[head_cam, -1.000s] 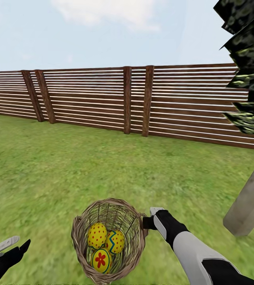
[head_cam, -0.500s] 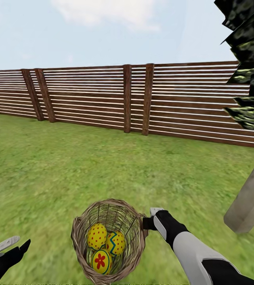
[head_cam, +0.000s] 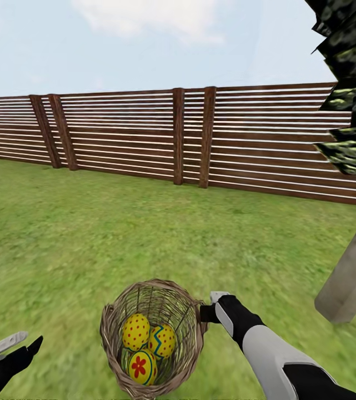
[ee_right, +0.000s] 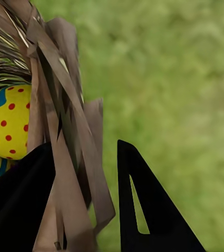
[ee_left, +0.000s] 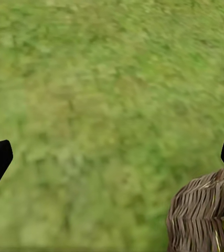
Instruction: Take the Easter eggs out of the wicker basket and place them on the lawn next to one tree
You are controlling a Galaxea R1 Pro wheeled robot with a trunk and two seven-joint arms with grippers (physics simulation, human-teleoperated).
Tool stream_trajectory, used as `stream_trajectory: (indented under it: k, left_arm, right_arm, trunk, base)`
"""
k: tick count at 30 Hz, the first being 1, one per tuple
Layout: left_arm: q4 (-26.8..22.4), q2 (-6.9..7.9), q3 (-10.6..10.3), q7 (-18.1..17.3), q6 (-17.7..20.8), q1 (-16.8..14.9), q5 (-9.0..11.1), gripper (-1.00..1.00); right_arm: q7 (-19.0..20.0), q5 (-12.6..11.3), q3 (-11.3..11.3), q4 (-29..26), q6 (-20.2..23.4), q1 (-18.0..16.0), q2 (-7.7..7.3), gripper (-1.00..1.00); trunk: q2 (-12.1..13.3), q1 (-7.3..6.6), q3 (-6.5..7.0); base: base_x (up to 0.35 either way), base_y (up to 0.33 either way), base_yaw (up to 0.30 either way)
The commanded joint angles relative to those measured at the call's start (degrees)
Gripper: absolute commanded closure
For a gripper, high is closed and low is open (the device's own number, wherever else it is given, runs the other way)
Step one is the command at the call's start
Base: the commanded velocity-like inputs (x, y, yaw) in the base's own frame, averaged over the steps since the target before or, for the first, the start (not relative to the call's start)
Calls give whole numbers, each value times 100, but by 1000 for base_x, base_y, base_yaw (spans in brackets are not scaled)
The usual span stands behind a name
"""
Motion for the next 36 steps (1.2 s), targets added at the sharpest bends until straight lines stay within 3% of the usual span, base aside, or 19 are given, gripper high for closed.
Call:
stream_trajectory:
  k: [1, 20, 24, 25, 33, 36]
  left_arm:
    - [-7, 0, 7, -11, 34, 0, 36, -100]
    - [-80, -51, 9, -20, 42, 5, 36, -100]
    - [-102, -66, 9, -20, 42, 17, 36, -100]
    - [-104, -68, 9, -20, 42, 16, 36, -100]
    - [-112, -70, 9, -20, 47, 14, 36, -100]
    - [-154, -70, 9, -20, 50, 18, 36, -100]
  right_arm:
    - [-16, -57, -52, -12, 25, -3, 7, 100]
    - [-16, -57, -52, -12, 23, -3, 7, 100]
    - [-16, -57, -52, -12, 28, -3, 7, 100]
    - [-16, -57, -52, -12, 27, -3, 7, -100]
    - [-16, -57, -52, -12, 24, -3, 7, -100]
    - [-16, -57, -52, -12, 23, -3, 7, -100]
  trunk:
    - [-44, 22, -23]
    - [-806, 439, -364]
    - [-806, 439, -364]
    - [-806, 439, -364]
    - [-806, 439, -364]
    - [-686, 373, -310]
  base:
    - [0, 0, 0]
    - [0, 0, 0]
    - [0, 0, 0]
    - [0, 0, 0]
    - [0, 0, 0]
    - [0, 0, 0]
